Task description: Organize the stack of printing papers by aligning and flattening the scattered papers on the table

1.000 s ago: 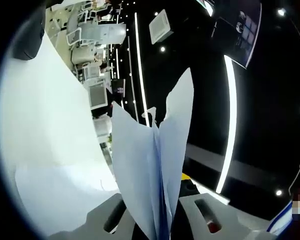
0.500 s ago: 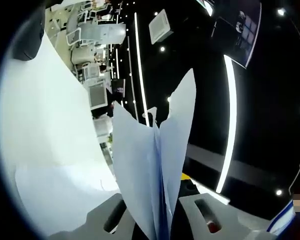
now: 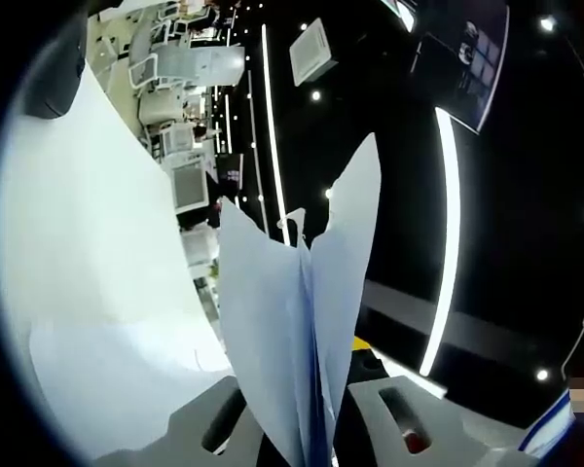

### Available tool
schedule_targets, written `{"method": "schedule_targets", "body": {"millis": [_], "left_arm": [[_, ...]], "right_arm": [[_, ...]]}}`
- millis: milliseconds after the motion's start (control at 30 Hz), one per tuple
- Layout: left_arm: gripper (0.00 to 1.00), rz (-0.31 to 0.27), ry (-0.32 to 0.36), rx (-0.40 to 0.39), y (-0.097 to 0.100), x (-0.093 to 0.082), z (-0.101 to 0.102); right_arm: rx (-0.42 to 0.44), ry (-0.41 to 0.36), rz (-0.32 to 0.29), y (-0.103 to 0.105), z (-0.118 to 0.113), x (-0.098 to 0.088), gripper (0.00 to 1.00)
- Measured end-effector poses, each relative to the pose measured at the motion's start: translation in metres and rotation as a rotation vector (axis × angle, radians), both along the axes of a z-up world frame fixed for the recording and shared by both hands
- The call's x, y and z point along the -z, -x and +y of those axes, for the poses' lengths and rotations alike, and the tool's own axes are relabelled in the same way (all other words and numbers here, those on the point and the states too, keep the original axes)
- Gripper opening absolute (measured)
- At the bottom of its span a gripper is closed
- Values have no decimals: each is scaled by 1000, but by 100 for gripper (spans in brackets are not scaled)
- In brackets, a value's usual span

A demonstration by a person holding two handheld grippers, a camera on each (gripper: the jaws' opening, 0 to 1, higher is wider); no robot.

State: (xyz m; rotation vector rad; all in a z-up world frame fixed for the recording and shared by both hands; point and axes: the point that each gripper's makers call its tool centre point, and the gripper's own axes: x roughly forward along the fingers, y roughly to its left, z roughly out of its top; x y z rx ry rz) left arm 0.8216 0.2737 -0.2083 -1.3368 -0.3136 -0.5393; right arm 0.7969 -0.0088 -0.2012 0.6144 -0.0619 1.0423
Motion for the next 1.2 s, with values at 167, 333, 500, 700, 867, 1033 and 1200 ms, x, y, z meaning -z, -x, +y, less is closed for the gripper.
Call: {"method": "schedule_targets", "body": {"millis": [167, 333, 500, 700, 867, 1033, 1200], "left_arm": [[6, -1, 2, -3, 1, 0, 1], [6, -2, 1, -4, 1, -1, 1], [6, -3, 2, -3, 1, -1, 1], [6, -3, 2, -4, 1, -1, 1], [6, -3, 2, -4, 2, -1, 1], [6, -3, 2, -4, 2, -1, 1], [6, -4, 2, -5, 1, -1, 1]], "right_arm": [[20, 12, 2, -3, -2, 2, 63], [38, 10, 0, -4, -4, 2, 66], [50, 12, 0, -6, -6, 1, 68], [68, 19, 7, -10, -10, 3, 73], [70, 26, 23, -11, -11, 4, 76], [77, 32, 41, -13, -13, 7, 78], [94, 40, 50, -16, -17, 8, 82]]}}
